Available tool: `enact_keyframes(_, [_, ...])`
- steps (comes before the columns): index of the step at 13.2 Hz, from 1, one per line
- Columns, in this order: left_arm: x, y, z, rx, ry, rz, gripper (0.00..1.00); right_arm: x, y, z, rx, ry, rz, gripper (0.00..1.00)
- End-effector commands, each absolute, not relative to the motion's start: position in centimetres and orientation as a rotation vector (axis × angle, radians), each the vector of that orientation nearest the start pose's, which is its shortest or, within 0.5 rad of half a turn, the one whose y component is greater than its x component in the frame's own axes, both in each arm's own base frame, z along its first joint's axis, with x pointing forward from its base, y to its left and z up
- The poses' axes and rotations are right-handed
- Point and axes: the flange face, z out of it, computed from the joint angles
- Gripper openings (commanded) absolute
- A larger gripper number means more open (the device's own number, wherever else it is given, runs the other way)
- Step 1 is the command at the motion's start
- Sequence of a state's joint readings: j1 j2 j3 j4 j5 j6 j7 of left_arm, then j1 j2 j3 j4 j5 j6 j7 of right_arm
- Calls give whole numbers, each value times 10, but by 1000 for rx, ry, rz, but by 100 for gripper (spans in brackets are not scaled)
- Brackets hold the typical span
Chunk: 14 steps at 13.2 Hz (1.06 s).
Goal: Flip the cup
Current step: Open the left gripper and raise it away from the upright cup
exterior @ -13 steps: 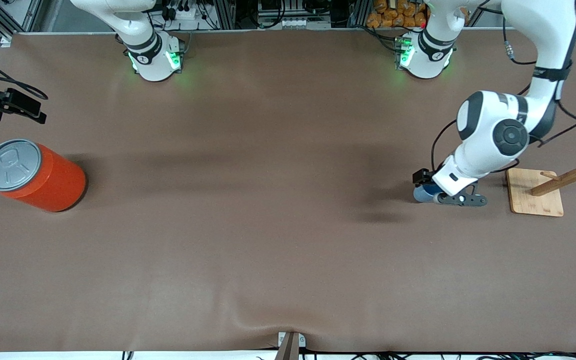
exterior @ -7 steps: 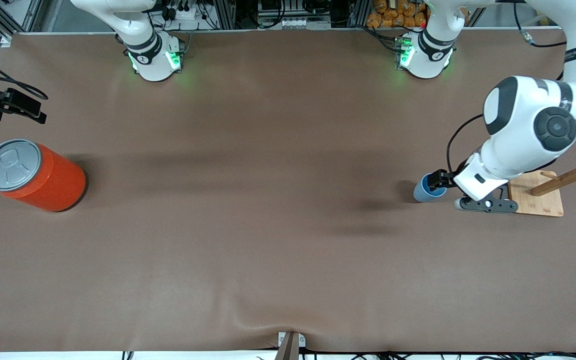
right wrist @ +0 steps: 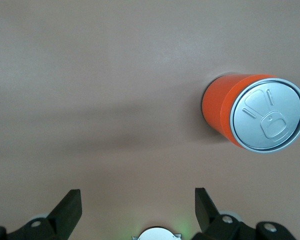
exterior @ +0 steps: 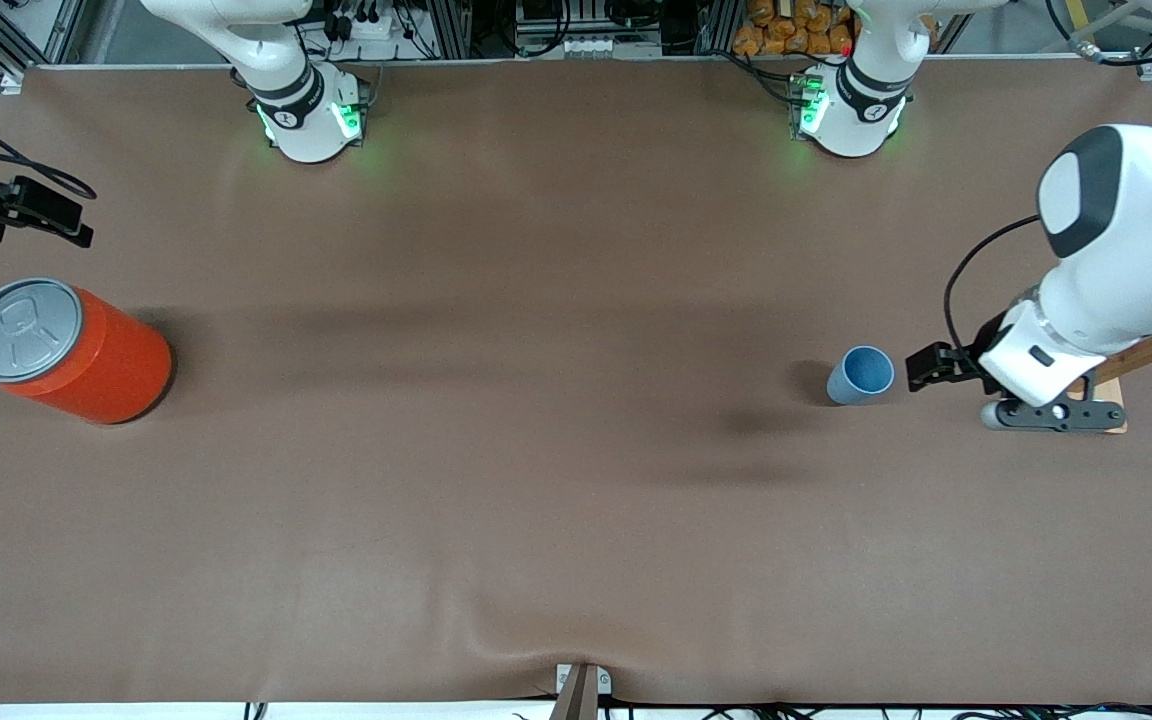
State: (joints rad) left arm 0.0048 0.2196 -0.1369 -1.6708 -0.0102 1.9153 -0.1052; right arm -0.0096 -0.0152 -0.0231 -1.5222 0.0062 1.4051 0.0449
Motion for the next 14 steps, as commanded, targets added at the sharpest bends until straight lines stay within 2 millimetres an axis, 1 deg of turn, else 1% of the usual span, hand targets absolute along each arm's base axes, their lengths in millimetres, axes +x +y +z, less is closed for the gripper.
enact_keyframes(1, [623, -77, 497, -3157, 33, -10, 100, 531, -19, 647, -3140, 105, 157, 100])
enact_keyframes(3, [611, -78, 517, -3154, 32, 5, 100, 531, -19, 647, -3140, 105, 157, 100])
enact_keyframes(4, [602, -79, 534, -3156, 19, -6, 100, 531, -19, 647, -3140, 105, 157, 100])
enact_keyframes(5, [592, -75, 550, -3151, 8, -7, 100, 531, -19, 647, -3140, 105, 157, 100])
enact_keyframes(6, [581, -65, 571, -3144, -18, -22, 100, 531, -19, 647, -3140, 107, 157, 100])
enact_keyframes(8, [554, -41, 607, -3139, -24, -3, 100, 531, -19, 647, -3140, 107, 157, 100])
enact_keyframes(9, [537, -33, 625, -3136, -31, 16, 100, 532, -19, 646, -3140, 109, 159, 100])
enact_keyframes(10, [522, -30, 639, -3134, -36, 28, 100, 531, -19, 647, -3140, 109, 157, 100])
enact_keyframes(11, [514, -24, 652, -3135, -51, 5, 100, 532, -19, 646, -3140, 107, 162, 100])
enact_keyframes(12, [512, -18, 657, -3137, -68, -12, 100, 531, -19, 647, -3140, 109, 157, 100])
enact_keyframes(13, [515, -11, 660, -3141, -89, -24, 100, 531, -19, 646, -3140, 109, 159, 100])
enact_keyframes(14, [518, -11, 662, -3141, -87, -34, 100, 532, -19, 646, -3140, 109, 162, 100])
